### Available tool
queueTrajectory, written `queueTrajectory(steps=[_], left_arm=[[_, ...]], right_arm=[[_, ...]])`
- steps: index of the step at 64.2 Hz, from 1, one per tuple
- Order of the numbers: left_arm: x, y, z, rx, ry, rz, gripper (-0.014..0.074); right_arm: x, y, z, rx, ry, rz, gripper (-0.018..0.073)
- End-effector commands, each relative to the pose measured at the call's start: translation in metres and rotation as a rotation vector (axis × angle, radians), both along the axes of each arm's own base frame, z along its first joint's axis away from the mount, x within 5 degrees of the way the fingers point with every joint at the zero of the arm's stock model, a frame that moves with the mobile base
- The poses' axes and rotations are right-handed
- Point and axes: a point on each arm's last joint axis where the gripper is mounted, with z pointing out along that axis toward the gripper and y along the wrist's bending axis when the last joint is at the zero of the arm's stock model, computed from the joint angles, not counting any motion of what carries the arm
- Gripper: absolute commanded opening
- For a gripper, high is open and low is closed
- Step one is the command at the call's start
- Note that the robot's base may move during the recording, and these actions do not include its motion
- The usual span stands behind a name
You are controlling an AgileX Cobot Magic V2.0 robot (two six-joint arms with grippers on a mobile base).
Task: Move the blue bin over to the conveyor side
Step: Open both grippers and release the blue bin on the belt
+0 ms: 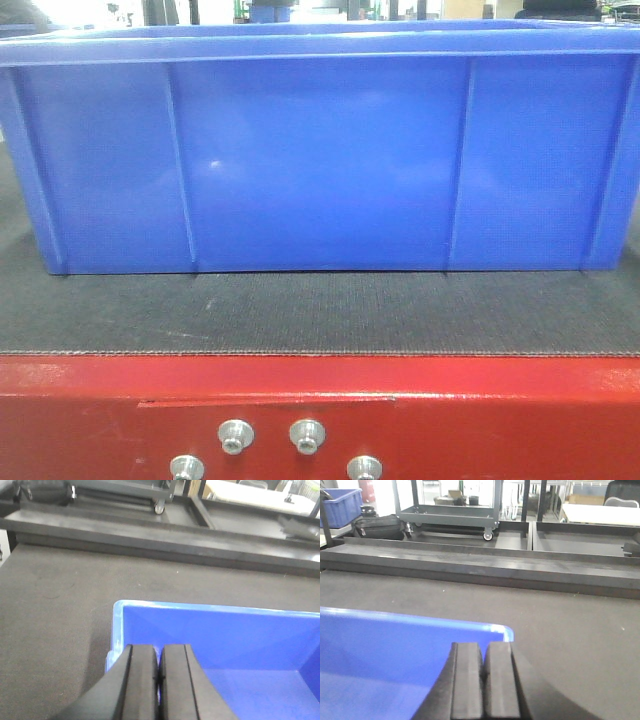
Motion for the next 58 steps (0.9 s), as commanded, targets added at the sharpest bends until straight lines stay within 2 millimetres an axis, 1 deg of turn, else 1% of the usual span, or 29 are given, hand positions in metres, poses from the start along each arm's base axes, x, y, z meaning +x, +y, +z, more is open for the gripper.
queueTrajectory(steps=[1,2,4,5,6,10,11,19,26,33,37,41,47,58], left_arm=[[-0.014,-0.001,-0.013,-0.008,-0.096,-0.025,-0.0006],[-0.016,-0.001,-0.016,-0.009,-0.104,-0.028,-0.0006],[-0.022,0.0,-0.024,-0.012,-0.122,-0.034,-0.0006],[-0.025,0.0,-0.025,-0.015,-0.143,-0.037,-0.0006],[-0.027,0.0,-0.032,-0.015,-0.138,-0.039,-0.0006],[-0.038,0.001,-0.046,-0.019,-0.161,-0.048,-0.0006],[-0.041,0.001,-0.053,-0.018,-0.153,-0.05,-0.0006],[-0.06,0.004,-0.083,-0.013,-0.115,-0.054,-0.0006],[-0.077,0.007,-0.103,-0.012,-0.101,-0.057,-0.0006],[-0.094,0.008,-0.115,-0.026,-0.181,-0.071,-0.0006],[-0.105,0.009,-0.12,-0.034,-0.228,-0.077,-0.0006],[-0.115,0.011,-0.129,-0.035,-0.228,-0.078,-0.0006],[-0.128,0.013,-0.138,-0.042,-0.227,-0.074,-0.0006],[-0.149,0.018,-0.14,-0.032,-0.188,-0.057,-0.0006]], right_arm=[[-0.016,-0.003,-0.011,-0.003,-0.072,0.001,-0.0087],[-0.018,-0.004,-0.017,-0.004,-0.067,0.002,-0.0087],[-0.025,-0.005,-0.022,0.0,-0.085,0.002,-0.0087],[-0.028,-0.005,-0.027,0.001,-0.09,0.003,-0.0087],[-0.032,-0.006,-0.029,0.003,-0.103,0.003,-0.0087],[-0.044,-0.008,-0.041,0.01,-0.139,0.005,-0.0087],[-0.047,-0.008,-0.044,0.01,-0.142,0.005,-0.0087],[-0.073,-0.013,-0.072,0.008,-0.129,0.006,-0.0087],[-0.095,-0.017,-0.091,0.006,-0.119,0.007,-0.0089],[-0.113,-0.02,-0.109,0.005,-0.112,0.007,-0.0088],[-0.124,-0.022,-0.115,0.008,-0.129,0.007,-0.0088],[-0.135,-0.024,-0.122,0.011,-0.144,0.006,-0.0088],[-0.148,-0.027,-0.123,0.018,-0.183,0.006,-0.0088],[-0.169,-0.031,-0.124,0.016,-0.174,0.003,-0.0088]])
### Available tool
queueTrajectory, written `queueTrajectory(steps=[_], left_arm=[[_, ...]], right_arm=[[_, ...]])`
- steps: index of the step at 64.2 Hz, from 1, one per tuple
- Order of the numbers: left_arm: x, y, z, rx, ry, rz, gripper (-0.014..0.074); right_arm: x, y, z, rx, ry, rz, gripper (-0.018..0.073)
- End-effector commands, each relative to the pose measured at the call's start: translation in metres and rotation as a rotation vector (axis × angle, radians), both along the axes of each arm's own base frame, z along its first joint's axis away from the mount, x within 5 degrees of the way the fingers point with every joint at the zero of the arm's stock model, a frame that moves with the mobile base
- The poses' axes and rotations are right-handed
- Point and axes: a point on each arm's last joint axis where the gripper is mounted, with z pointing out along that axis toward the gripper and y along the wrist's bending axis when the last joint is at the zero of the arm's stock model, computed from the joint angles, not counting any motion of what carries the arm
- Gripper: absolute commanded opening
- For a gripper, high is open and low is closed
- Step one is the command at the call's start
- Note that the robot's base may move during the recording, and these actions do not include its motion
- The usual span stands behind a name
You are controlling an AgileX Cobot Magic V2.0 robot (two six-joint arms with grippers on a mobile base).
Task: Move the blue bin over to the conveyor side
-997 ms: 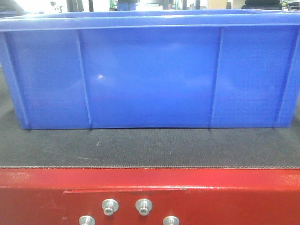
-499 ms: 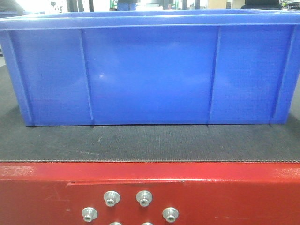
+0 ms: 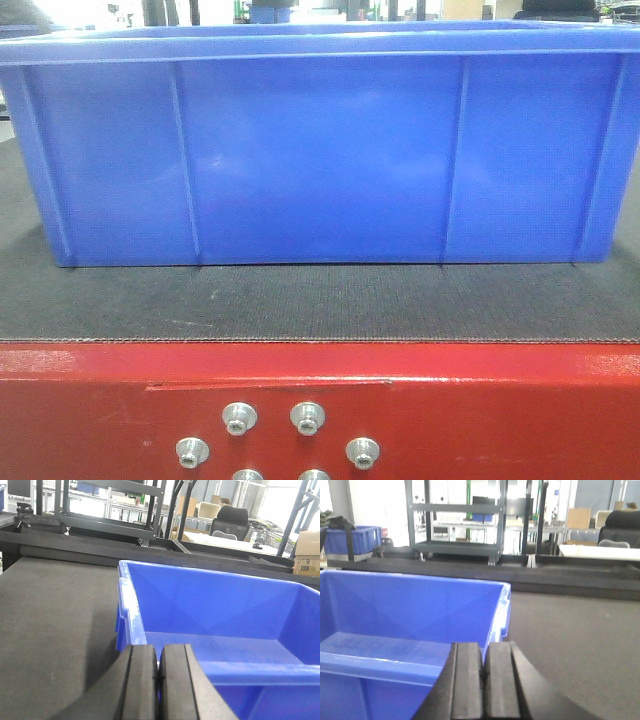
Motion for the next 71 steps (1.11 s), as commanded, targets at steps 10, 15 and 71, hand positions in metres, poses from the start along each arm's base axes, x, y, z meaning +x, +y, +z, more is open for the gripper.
queueTrajectory(steps=[10,15,71], left_arm=[[-0.026,0.005,0.001,0.0,0.013,0.013,-0.0006],[-0.032,0.007,0.003,-0.003,-0.005,0.016,-0.0006],[-0.039,0.008,0.007,-0.01,-0.044,0.015,-0.0006]], right_arm=[[-0.023,-0.005,-0.001,-0.013,-0.001,-0.005,-0.0088],[-0.028,-0.005,0.001,-0.008,-0.027,-0.005,-0.0088],[-0.035,-0.009,-0.025,0.016,-0.007,-0.03,-0.0088]])
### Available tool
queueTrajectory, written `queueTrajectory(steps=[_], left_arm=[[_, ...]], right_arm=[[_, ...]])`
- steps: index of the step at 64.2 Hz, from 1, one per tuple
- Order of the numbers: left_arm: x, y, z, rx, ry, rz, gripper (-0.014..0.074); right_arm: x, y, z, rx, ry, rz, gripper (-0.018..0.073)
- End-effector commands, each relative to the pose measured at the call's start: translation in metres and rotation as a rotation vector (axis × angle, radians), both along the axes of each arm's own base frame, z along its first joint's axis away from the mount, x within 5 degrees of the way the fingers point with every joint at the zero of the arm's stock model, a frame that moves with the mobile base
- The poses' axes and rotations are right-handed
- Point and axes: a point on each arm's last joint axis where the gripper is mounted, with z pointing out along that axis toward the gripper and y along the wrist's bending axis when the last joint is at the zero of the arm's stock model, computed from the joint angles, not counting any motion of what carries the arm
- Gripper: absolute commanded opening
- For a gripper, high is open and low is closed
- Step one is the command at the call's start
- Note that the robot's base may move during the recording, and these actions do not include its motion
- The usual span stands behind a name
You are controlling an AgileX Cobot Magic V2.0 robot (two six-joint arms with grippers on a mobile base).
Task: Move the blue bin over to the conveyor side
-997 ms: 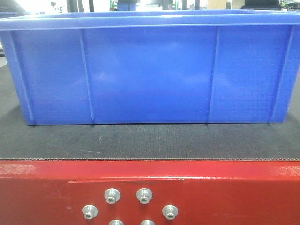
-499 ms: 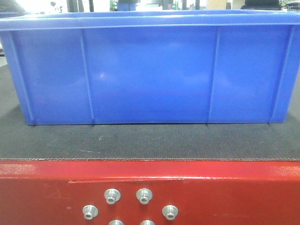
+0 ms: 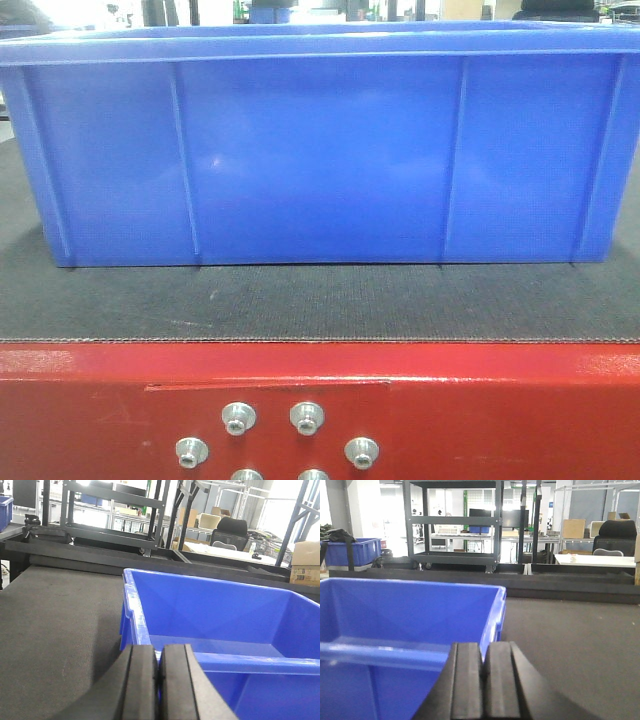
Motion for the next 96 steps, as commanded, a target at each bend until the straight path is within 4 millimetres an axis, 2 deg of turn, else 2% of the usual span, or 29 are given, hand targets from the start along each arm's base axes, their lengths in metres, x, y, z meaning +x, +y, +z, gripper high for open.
queueTrajectory(steps=[1,12,24,40,96], left_arm=[[-0.001,0.0,0.002,-0.005,-0.015,-0.007,-0.0006],[-0.001,0.0,0.002,-0.005,-0.015,-0.007,-0.0006],[-0.001,0.0,0.002,-0.005,-0.015,-0.007,-0.0006],[-0.001,0.0,0.001,-0.005,-0.012,-0.007,-0.0006],[-0.001,0.0,0.0,-0.004,-0.006,-0.006,-0.0006]], right_arm=[[-0.004,-0.003,-0.016,-0.001,0.03,-0.028,-0.0088],[-0.012,-0.007,-0.058,-0.004,0.058,-0.078,-0.0088],[-0.012,-0.007,-0.089,-0.008,0.087,-0.077,-0.0088],[-0.012,-0.009,-0.086,0.003,0.055,-0.127,-0.0088],[-0.012,-0.009,-0.086,0.003,0.055,-0.127,-0.0088]])
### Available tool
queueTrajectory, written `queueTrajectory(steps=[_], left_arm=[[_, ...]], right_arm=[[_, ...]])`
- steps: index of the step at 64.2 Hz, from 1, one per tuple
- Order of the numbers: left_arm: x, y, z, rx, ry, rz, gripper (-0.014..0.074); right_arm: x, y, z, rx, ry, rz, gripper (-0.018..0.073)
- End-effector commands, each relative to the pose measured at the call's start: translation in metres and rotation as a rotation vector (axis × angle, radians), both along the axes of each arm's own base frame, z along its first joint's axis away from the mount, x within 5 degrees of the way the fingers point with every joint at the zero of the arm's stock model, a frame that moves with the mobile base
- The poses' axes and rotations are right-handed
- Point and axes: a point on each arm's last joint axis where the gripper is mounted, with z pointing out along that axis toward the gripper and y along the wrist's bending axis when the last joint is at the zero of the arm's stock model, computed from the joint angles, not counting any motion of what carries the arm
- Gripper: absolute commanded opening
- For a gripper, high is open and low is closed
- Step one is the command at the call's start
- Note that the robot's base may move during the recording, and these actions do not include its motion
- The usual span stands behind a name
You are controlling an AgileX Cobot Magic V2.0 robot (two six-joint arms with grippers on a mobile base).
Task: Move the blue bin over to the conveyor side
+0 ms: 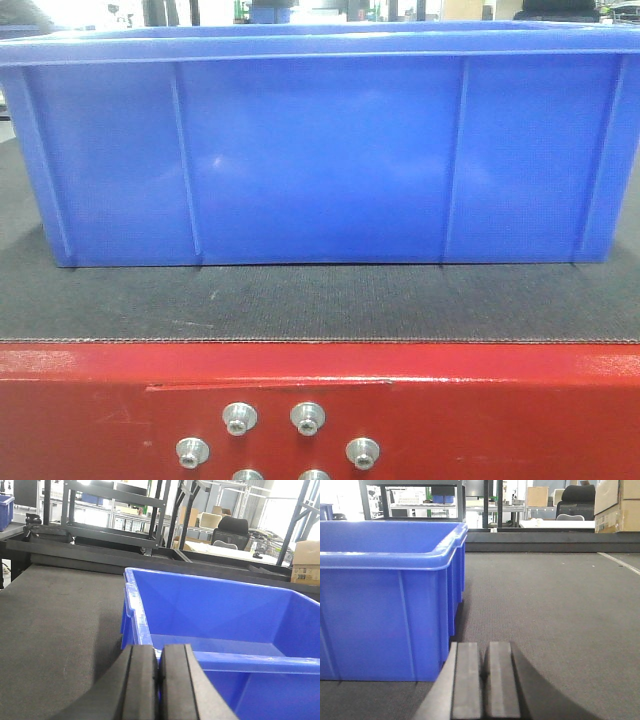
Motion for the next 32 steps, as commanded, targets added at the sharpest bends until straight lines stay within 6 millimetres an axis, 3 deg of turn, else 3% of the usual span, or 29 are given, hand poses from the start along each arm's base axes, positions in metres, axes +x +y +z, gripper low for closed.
queueTrajectory(steps=[1,14,32], left_arm=[[-0.001,0.0,0.0,0.005,-0.001,-0.005,-0.0006],[-0.017,0.01,-0.024,0.181,0.068,0.098,-0.0006],[-0.038,0.015,-0.073,0.174,0.02,0.181,-0.0006]], right_arm=[[-0.001,0.0,0.003,0.002,-0.037,-0.005,-0.0088],[-0.001,0.0,0.003,0.003,-0.039,-0.004,-0.0088],[-0.001,0.0,0.004,0.003,-0.041,-0.004,-0.0088]])
